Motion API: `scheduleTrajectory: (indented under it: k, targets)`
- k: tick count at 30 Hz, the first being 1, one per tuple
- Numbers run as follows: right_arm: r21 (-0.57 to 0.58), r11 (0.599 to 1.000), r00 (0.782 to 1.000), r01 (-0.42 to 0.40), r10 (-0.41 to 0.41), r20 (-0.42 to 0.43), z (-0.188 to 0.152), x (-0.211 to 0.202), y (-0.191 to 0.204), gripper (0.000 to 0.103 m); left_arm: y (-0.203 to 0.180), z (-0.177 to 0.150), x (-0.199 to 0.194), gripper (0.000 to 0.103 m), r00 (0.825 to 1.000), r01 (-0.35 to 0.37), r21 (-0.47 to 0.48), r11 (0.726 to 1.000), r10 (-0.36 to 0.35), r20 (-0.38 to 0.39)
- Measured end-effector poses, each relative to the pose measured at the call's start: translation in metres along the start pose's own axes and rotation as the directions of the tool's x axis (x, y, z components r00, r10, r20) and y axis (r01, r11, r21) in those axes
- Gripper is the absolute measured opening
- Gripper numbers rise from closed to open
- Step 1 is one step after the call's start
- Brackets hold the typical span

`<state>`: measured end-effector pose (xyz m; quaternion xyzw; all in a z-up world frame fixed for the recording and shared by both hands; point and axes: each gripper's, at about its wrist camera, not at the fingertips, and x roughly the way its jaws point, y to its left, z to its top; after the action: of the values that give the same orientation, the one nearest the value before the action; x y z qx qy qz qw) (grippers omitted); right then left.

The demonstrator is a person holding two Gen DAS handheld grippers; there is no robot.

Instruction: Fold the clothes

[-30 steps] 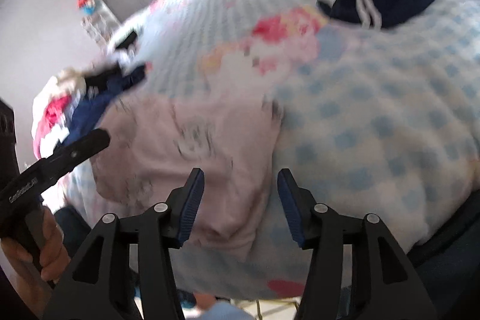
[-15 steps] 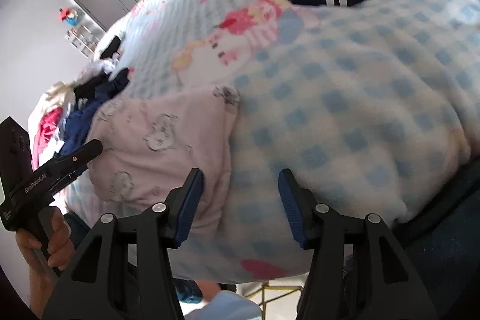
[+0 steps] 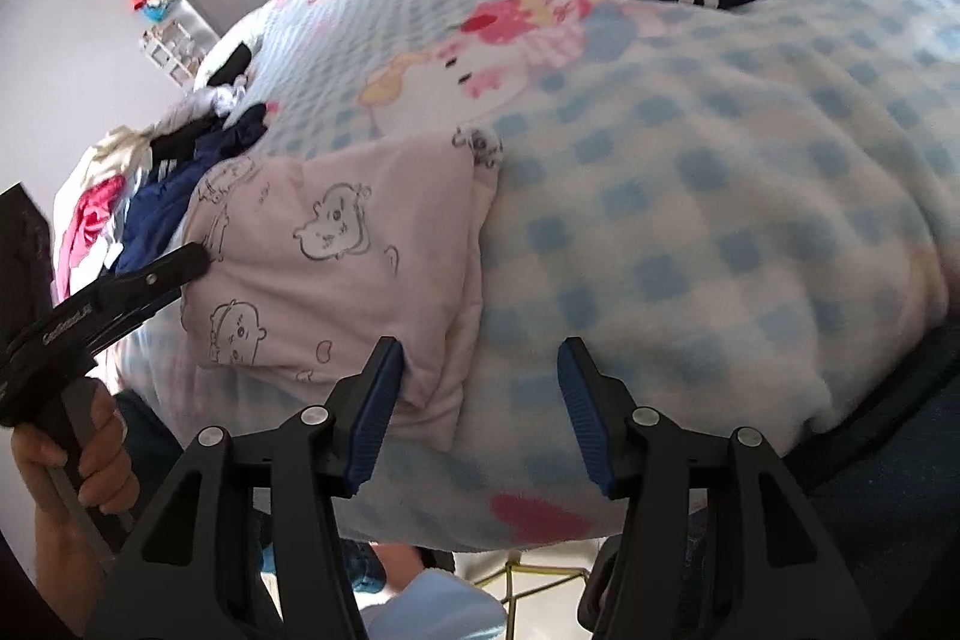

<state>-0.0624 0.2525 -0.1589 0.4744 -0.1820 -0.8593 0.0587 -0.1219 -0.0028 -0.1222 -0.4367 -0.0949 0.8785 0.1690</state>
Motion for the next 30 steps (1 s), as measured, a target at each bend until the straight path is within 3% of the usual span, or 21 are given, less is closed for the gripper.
scheduleTrajectory:
  k: [3, 6, 9, 12, 15, 18, 21, 23, 26, 30]
  targets:
    - [-0.006, 1.0, 1.0, 0.002, -0.002, -0.009, -0.002, 0.001, 0.002, 0.055, -0.009, 0.004, -0.008, 0.054, 0.997, 0.076, 0.013, 0.997, -0.076, 0.014]
    - [-0.014, 1.0, 1.0, 0.001, -0.002, -0.03, -0.004, 0.003, 0.003, 0.055, -0.01, 0.002, 0.012, 0.054, 0.999, 0.019, 0.02, 1.0, -0.018, -0.033]
    - [-0.021, 1.0, 0.999, 0.001, -0.002, -0.052, -0.006, 0.006, 0.004, 0.055, 0.005, -0.008, 0.032, 0.054, 0.997, -0.021, -0.043, 0.999, 0.018, -0.081]
    - [-0.023, 1.0, 0.998, 0.013, -0.014, -0.056, -0.008, 0.003, 0.001, 0.055, 0.02, -0.011, 0.027, 0.055, 0.998, 0.024, -0.124, 0.992, -0.032, -0.061]
    - [-0.001, 1.0, 0.999, 0.018, -0.018, -0.037, -0.01, -0.007, -0.006, 0.058, 0.021, -0.006, 0.018, 0.054, 0.997, 0.062, -0.128, 0.99, -0.067, -0.037]
    - [0.029, 0.999, 0.999, -0.034, 0.035, -0.02, -0.001, -0.012, -0.009, 0.059, 0.02, -0.004, 0.024, 0.06, 0.979, 0.171, -0.109, 0.979, -0.181, -0.091]
    - [0.024, 0.995, 0.995, -0.095, 0.096, -0.026, 0.012, -0.008, -0.005, 0.059, 0.02, -0.009, 0.043, 0.061, 0.975, 0.138, -0.069, 0.988, -0.147, -0.165]
    - [0.015, 0.995, 0.994, -0.096, 0.097, -0.05, 0.017, 0.005, -0.002, 0.06, 0.026, -0.015, 0.058, 0.066, 0.965, 0.145, -0.109, 0.983, -0.165, -0.203]
    - [-0.001, 0.997, 0.993, -0.074, 0.074, -0.094, 0.022, 0.029, 0.003, 0.06, 0.037, -0.019, 0.067, 0.068, 0.957, 0.188, -0.2, 0.962, -0.225, -0.183]
    - [-0.003, 0.995, 0.991, -0.104, 0.103, -0.081, 0.021, 0.028, 0.006, 0.06, 0.024, -0.017, 0.061, 0.06, 0.961, 0.2, -0.146, 0.969, -0.223, -0.161]
